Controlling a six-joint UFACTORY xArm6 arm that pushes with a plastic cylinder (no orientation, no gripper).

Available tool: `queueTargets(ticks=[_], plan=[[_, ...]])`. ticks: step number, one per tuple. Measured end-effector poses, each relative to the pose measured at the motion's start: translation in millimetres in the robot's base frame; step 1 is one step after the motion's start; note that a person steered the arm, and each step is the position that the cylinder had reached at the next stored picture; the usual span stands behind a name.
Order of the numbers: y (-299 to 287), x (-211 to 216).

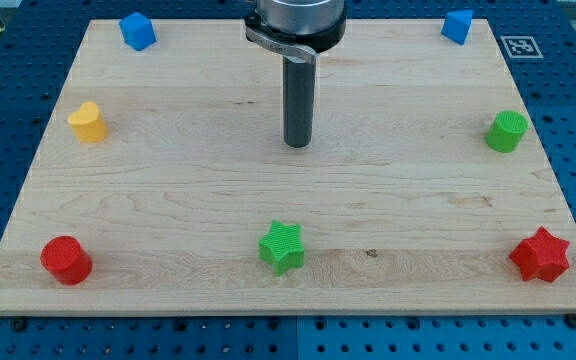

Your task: Push the red star diagonally to the green star

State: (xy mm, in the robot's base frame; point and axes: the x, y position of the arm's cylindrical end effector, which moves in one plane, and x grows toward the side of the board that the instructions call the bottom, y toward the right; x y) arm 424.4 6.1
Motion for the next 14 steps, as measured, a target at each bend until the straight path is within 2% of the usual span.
queueTargets(ticks=[3,4,5,7,9,10,11,13,14], plan=[[0,0],[26,1],[83,3],[108,10],[169,42],[169,42],[198,47],[272,104],[280,124]])
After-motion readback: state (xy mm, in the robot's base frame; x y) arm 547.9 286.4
